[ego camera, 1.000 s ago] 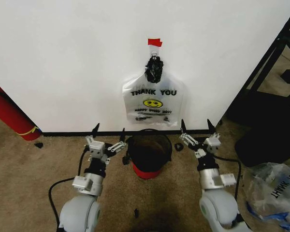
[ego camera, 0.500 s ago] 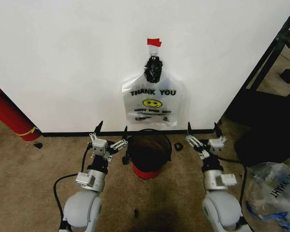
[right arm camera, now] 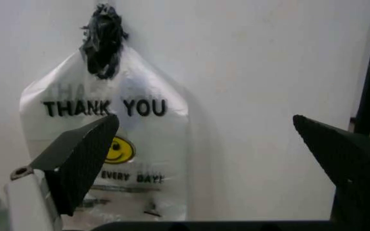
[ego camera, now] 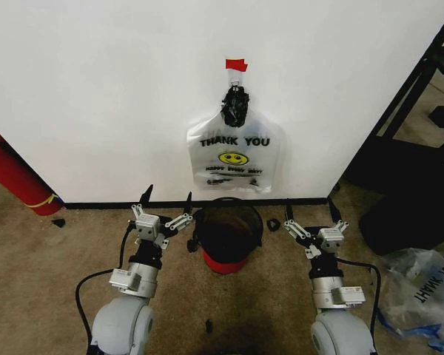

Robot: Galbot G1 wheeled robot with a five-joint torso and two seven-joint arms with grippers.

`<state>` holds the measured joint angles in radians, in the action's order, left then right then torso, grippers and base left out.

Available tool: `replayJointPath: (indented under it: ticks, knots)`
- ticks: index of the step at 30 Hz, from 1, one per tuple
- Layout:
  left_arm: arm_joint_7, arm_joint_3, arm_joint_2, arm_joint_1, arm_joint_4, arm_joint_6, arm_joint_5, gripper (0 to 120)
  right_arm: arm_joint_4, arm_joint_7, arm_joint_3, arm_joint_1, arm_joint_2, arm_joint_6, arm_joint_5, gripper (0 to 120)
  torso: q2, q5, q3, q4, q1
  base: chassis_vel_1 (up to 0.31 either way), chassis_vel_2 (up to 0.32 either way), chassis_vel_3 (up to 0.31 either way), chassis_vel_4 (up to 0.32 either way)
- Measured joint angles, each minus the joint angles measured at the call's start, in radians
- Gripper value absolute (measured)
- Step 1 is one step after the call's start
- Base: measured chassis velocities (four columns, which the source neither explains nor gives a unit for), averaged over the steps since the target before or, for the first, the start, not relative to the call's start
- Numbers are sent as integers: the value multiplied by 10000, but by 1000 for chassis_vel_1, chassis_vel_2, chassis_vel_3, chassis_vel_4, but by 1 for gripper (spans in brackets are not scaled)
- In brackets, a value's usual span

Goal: Pick up the garbage bag from the wall and place it over the trash bin.

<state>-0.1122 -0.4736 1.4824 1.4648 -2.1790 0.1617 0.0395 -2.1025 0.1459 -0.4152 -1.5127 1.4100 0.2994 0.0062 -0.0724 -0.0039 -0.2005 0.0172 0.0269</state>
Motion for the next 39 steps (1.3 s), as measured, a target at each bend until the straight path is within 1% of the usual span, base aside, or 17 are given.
replayJointPath:
  ticks: [7, 15, 19, 26, 29, 35, 38, 39]
  knots:
    - [8, -43, -53, 144, -220, 18, 121, 100, -4, -265, 39, -47, 37, 101, -80, 100, 0, 0, 0, 0, 0, 0, 0, 0, 0]
    - [33, 28, 0, 88, -145, -24, 238, 100, 174, -419, -123, -10, -61, 141, -64, 100, 0, 0, 0, 0, 0, 0, 0, 0, 0]
    - [89, 35, 4, 80, 35, 54, 173, 100, 305, -416, -118, -13, -33, 216, -106, 100, 0, -1, 0, 1, 0, 0, 0, 0, 0]
    - [154, 29, -29, 129, 73, 118, 170, 100, 373, -419, -139, 15, 56, 344, -313, 100, -1, 0, 0, 0, 0, 0, 0, 0, 0]
    - [315, -48, -126, 4, 495, 297, 50, 100, 688, -392, 3, 124, 39, 330, -339, 100, -1, -1, -1, 1, 0, 0, 0, 0, 0]
    - [358, -45, -161, 22, 583, 342, 67, 100, 951, -392, 115, 231, 35, 344, -387, 100, -1, 0, 0, 2, 0, 0, 0, 0, 0]
    - [359, -6, -176, 39, 475, 324, 65, 100, 1155, -470, 299, 706, -58, 86, -136, 100, -1, -1, 0, 2, 0, 0, 0, 0, 0]
    - [305, 71, -236, 46, 324, 233, 58, 100, 1420, -527, 449, 1226, -118, -103, 413, 100, -1, -1, 0, 5, 0, 0, 0, 0, 0]
